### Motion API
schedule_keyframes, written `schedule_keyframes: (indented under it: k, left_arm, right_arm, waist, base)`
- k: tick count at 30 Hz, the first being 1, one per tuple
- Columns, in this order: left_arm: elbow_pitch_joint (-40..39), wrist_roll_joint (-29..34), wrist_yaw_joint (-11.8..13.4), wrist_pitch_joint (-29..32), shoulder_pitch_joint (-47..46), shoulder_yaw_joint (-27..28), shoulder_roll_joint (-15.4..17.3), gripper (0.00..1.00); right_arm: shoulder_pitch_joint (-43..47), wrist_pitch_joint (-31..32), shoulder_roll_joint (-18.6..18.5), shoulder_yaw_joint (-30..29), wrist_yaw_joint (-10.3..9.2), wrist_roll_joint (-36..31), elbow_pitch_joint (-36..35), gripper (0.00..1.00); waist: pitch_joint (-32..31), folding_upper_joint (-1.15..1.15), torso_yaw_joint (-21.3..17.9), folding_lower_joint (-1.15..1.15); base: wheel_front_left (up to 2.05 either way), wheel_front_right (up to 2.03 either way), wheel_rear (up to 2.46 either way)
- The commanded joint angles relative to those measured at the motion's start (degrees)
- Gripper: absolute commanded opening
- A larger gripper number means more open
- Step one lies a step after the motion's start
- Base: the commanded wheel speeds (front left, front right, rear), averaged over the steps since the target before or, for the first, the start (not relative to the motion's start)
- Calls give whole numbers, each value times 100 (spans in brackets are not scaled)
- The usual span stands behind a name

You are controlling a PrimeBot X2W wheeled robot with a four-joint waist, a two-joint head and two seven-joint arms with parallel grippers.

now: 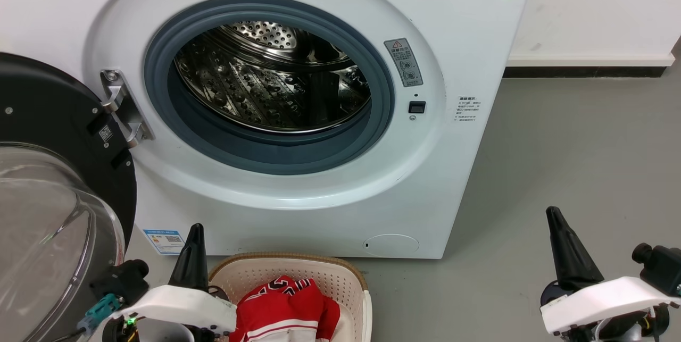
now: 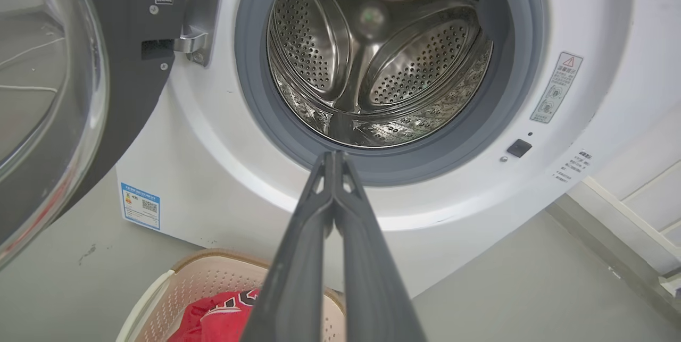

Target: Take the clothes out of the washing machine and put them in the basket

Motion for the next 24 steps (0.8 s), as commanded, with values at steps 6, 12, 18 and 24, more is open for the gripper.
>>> schedule_keyframes:
  k: [6,12,18,24]
  left_arm:
    - [-9,-730,-80,151,-200,110,-14,0]
    - [37,-1253,-130,264,-230,172,-24,0]
    - [94,-1899,-194,407,-267,252,-37,0]
    - [136,-2349,-241,505,-297,303,-45,0]
  right_arm:
    - [-244,65,-69,-25,0,764,86,0]
    - [-297,106,-82,-43,0,1306,200,0]
    - [-368,165,-96,-71,0,1967,341,0]
    - [-407,208,-102,-95,0,2425,441,0]
  waist:
    - [3,0,1,0]
    - [7,0,2,0]
    - [11,0,3,0]
    - [14,0,4,0]
  base:
    - [0,0,0]
    - [0,0,0]
    - [0,0,0]
    - [0,0,0]
